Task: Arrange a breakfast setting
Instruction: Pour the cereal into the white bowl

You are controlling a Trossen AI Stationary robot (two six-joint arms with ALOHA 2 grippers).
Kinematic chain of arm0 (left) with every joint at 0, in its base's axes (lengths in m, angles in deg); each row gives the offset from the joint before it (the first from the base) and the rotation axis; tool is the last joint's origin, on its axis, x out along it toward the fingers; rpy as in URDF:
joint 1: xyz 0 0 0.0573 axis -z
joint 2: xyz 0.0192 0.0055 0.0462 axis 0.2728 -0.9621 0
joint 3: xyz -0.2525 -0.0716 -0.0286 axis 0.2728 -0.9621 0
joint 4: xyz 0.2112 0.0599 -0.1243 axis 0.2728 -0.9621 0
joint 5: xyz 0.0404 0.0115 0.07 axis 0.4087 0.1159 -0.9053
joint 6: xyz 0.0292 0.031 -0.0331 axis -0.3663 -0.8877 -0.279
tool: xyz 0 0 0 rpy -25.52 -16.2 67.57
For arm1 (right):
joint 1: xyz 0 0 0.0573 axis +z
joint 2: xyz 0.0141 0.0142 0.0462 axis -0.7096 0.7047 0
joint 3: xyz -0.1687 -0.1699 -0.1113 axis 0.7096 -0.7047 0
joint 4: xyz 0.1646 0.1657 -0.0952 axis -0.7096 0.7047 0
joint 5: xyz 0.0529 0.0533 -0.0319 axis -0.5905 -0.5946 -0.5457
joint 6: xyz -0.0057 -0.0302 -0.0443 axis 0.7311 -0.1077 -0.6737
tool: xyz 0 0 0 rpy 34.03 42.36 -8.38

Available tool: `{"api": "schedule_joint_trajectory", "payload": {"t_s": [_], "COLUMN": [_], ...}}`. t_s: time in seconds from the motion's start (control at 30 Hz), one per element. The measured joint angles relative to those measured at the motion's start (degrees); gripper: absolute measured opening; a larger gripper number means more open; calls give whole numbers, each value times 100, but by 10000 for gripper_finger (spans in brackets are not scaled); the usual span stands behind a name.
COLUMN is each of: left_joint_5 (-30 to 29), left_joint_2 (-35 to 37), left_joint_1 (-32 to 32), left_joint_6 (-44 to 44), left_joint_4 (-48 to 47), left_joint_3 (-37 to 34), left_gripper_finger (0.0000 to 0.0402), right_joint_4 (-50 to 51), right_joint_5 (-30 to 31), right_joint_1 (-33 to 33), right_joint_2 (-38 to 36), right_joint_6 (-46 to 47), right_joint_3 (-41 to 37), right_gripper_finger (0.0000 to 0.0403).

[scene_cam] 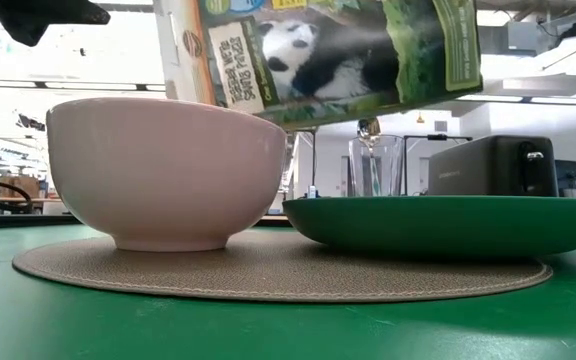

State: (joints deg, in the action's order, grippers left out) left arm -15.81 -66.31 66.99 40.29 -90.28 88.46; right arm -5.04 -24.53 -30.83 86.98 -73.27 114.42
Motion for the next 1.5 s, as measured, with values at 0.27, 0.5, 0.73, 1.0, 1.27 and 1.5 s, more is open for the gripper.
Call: {"api": "schedule_joint_trajectory", "payload": {"t_s": [0.27, 0.5, 0.73, 1.0, 1.27, 1.5], "left_joint_5": [-4, -9, -13, -58, -115, -255], "left_joint_2": [0, 0, 0, 0, 0, 0], "left_joint_1": [0, 0, 0, 0, 0, 0], "left_joint_6": [1, 9, 22, 0, -2, -7], "left_joint_4": [0, 0, 0, -2, 23, 173], "left_joint_3": [0, 0, 0, 0, 0, 0], "left_gripper_finger": [178, 178, 178, 178, 178, 178], "right_joint_4": [22, 174, 78, -33, -1017, -2251], "right_joint_5": [-1, 9, 3, -7, -207, -211], "right_joint_1": [-2, -66, -66, -66, -66, -66], "right_joint_2": [0, 41, 63, -92, -660, -984], "right_joint_6": [-32, -18, -58, -39, 185, 291], "right_joint_3": [0, 0, -2, -45, -952, -1830], "right_gripper_finger": [191, 181, 181, 181, 180, 180]}}
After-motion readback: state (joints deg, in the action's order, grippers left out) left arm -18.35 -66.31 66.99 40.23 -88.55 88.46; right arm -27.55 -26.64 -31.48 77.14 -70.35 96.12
